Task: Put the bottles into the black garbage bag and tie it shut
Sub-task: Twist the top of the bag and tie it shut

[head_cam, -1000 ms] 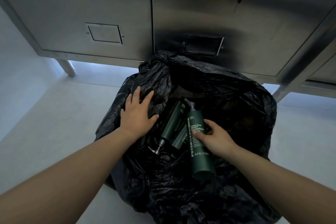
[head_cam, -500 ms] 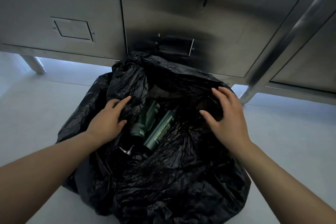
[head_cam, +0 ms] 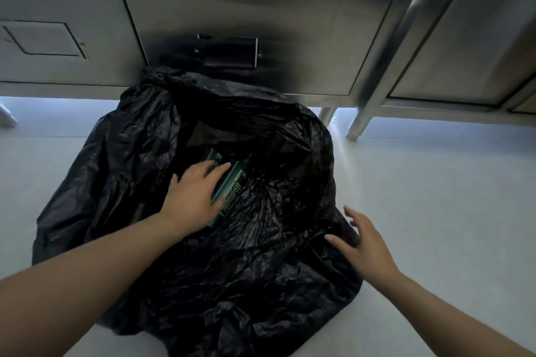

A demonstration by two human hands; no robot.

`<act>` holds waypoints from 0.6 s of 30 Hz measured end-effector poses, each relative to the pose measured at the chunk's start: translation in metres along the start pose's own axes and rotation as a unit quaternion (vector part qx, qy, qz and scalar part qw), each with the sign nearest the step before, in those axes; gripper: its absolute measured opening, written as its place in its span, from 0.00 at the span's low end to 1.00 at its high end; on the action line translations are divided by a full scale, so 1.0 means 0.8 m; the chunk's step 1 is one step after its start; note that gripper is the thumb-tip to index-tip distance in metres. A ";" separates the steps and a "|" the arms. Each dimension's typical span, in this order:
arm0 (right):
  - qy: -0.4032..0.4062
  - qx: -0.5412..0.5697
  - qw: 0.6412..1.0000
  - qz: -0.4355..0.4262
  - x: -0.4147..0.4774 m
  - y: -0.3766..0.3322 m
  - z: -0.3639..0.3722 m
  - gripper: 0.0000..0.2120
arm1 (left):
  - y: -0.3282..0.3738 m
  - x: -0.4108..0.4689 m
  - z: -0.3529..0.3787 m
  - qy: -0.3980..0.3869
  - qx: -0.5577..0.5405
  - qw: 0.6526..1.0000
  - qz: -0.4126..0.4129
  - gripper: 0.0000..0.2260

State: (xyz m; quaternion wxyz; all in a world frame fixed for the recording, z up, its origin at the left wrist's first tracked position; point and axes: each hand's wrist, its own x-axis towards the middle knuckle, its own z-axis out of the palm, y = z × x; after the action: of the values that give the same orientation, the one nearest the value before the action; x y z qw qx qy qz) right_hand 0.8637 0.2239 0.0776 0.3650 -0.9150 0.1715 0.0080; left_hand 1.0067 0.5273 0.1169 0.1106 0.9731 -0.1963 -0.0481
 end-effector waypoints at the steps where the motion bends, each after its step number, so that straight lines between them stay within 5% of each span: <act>1: -0.016 -0.002 1.000 -0.019 -0.006 0.001 0.004 0.37 | 0.008 -0.002 0.005 -0.021 -0.017 1.000 0.015 0.31; 6: 0.018 0.058 0.998 -0.033 0.008 -0.028 0.025 0.37 | 0.029 -0.009 0.028 -0.108 -0.083 0.990 0.046 0.30; 18: 0.056 0.137 0.988 0.048 0.027 -0.022 0.016 0.35 | 0.087 0.035 0.067 -0.106 -0.196 0.975 0.010 0.29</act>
State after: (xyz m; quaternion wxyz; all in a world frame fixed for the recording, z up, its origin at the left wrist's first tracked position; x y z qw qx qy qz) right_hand 0.8911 0.2375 0.0772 0.4758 -0.8462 0.2347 -0.0497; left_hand 0.9994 0.4433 0.0799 0.2782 0.9199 -0.2034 -0.1873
